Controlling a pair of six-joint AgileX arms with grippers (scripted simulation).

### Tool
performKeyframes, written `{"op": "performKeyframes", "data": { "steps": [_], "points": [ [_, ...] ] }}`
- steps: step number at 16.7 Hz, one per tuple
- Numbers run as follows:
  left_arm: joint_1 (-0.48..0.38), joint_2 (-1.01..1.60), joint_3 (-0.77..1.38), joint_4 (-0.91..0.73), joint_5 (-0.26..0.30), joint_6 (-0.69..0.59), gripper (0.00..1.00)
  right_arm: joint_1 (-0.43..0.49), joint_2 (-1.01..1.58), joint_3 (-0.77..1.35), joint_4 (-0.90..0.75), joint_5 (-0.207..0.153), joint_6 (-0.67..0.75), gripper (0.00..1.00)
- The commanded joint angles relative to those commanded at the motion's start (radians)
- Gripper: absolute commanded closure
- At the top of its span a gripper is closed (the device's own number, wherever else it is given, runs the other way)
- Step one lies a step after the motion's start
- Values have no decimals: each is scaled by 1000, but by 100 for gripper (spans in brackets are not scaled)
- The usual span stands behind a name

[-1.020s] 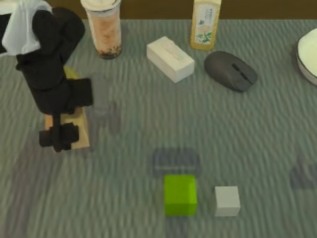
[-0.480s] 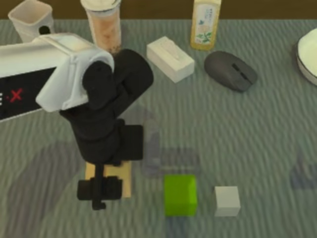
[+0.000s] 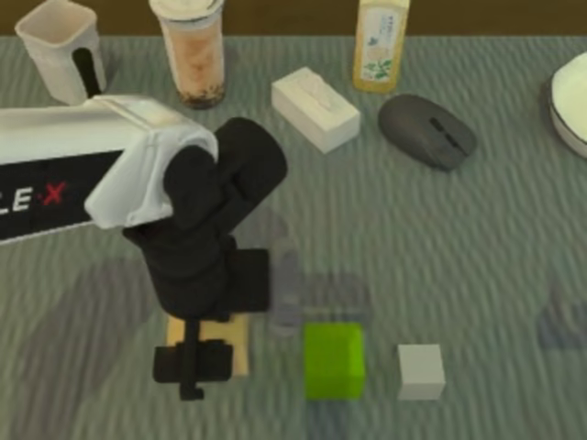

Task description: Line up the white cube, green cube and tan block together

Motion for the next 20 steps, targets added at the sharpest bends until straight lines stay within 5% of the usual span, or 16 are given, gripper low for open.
{"op": "performKeyframes", "data": {
  "steps": [9,20],
  "points": [
    [-7,65,-99,163,-2,-4,100,0,0,0,0,0,0,0],
    [-7,65,-99,163,-2,-4,17,0,0,0,0,0,0,0]
  ]
}}
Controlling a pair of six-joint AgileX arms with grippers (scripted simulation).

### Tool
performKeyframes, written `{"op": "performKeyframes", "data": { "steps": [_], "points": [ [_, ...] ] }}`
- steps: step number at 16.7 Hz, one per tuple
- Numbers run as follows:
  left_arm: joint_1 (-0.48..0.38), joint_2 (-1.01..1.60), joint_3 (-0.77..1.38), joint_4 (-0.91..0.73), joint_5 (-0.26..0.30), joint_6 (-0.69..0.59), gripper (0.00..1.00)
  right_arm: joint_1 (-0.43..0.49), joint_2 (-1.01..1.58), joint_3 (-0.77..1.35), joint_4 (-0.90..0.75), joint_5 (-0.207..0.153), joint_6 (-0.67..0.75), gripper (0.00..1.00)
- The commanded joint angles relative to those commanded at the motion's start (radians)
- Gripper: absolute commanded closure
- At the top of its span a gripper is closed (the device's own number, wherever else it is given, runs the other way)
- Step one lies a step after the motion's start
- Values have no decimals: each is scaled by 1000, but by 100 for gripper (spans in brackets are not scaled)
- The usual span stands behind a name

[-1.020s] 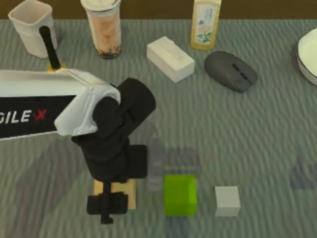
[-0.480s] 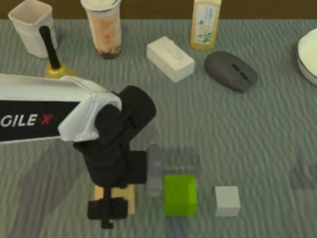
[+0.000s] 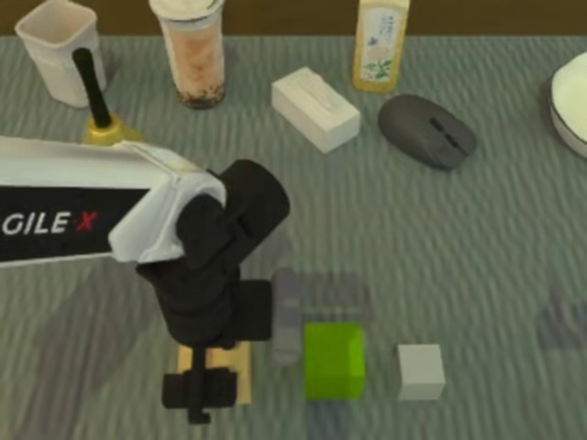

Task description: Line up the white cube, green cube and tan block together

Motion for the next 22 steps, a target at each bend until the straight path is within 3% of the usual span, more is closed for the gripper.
{"op": "performKeyframes", "data": {
  "steps": [2,3,13,22],
  "points": [
    [0,0,0,0,0,0,2,0,0,0,0,0,0,0],
    [0,0,0,0,0,0,0,0,0,0,0,0,0,0],
    [2,-5,15,-17,0,1,0,0,0,0,0,0,0,0],
    [21,-104,178,-280,0,-2,0,0,0,0,0,0,0,0]
  ]
}}
